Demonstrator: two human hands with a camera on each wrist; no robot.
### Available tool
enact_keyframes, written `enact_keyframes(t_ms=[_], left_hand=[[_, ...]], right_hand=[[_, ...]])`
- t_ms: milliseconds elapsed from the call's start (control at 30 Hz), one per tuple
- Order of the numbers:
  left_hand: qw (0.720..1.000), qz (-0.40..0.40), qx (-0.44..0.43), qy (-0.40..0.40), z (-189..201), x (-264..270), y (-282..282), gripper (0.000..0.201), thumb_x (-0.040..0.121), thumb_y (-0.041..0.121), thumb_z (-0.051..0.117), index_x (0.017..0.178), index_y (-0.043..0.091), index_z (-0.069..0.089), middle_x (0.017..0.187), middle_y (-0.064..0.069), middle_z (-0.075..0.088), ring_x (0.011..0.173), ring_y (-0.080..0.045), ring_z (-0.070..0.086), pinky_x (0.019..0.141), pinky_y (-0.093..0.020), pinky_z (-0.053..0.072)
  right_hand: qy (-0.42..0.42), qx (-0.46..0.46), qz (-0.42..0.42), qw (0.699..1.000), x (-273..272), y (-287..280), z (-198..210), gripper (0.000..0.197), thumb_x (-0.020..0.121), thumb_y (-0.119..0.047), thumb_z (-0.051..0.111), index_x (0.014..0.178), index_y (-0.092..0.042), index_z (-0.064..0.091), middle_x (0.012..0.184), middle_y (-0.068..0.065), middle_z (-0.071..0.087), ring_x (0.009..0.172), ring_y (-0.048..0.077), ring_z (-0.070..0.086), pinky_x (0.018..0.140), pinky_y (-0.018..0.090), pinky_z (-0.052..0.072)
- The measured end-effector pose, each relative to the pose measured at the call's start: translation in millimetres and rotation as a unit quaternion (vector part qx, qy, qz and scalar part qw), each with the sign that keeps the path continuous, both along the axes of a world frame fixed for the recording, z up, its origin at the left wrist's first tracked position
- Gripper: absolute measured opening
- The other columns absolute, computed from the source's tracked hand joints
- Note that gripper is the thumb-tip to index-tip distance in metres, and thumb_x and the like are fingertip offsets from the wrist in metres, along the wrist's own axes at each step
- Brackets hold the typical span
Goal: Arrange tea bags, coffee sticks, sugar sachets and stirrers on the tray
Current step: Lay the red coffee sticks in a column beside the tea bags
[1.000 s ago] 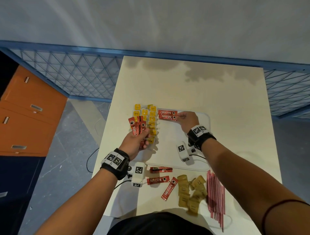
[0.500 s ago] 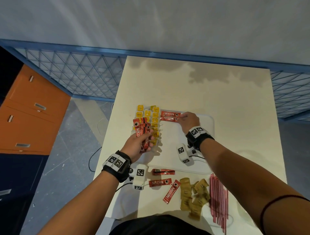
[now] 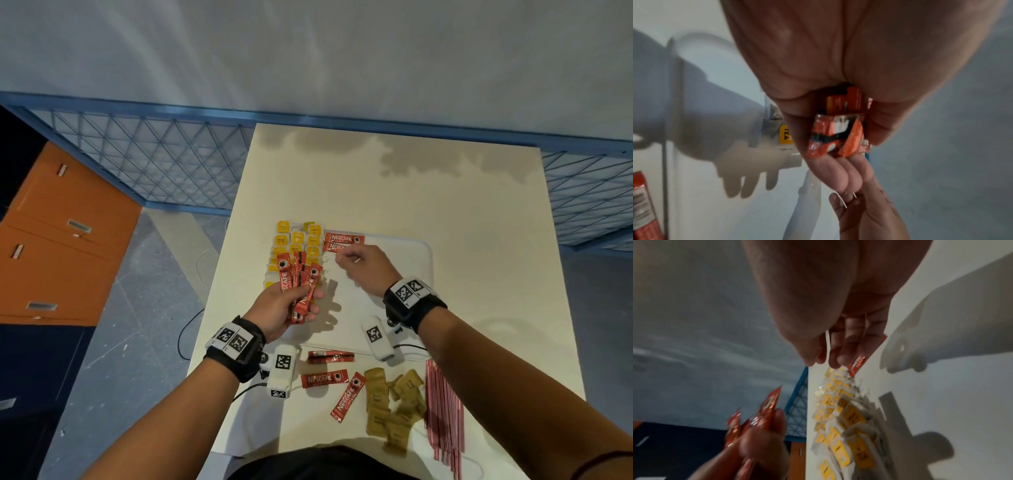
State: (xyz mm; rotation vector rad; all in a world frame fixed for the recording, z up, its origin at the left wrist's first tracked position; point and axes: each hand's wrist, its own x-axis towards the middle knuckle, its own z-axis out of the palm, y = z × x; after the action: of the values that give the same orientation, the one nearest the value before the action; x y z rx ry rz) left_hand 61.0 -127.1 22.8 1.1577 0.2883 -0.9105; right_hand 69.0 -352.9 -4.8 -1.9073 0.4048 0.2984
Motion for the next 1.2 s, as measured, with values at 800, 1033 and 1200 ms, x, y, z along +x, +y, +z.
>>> enact_keyframes(t_ms=[800,1033,1200], left_hand=[[0.994,0.017,0.097,-0.04,-1.5,-0.9,4.4,0.024,0.106,0.029,0.048,0.101,0.012,0.064,0.075,-0.003,0.06,0.054,-0.015,0.047,0.047,-0.022,0.036],[0.997,0.066,0.027,0.035,-1.5,-0.5,0.7,0.032,0.098,0.013,0.036,0.108,0.003,0.065,0.073,-0.009,0.054,0.048,-0.018,0.044,0.041,-0.023,0.03],[0.997,0.049,0.038,0.034,4.0,-4.0,-0.8,0.036,0.095,0.007,0.032,0.105,0.005,0.066,0.072,-0.007,0.057,0.051,-0.019,0.046,0.044,-0.025,0.031]], right_hand=[[0.012,0.088,-0.024,0.996,-39.9,-12.3,23.3,0.008,0.095,-0.023,0.07,0.093,-0.019,0.077,0.073,-0.003,0.071,0.06,0.01,0.057,0.059,0.024,0.045],[0.04,0.061,-0.135,0.988,-9.7,-25.6,11.7,0.016,0.097,-0.019,0.066,0.091,-0.01,0.077,0.072,-0.005,0.07,0.056,0.008,0.055,0.053,0.019,0.043],[0.104,0.036,-0.166,0.98,-1.9,-19.8,-22.1,0.014,0.094,-0.02,0.067,0.085,-0.014,0.077,0.074,0.006,0.07,0.062,0.017,0.057,0.059,0.03,0.046]])
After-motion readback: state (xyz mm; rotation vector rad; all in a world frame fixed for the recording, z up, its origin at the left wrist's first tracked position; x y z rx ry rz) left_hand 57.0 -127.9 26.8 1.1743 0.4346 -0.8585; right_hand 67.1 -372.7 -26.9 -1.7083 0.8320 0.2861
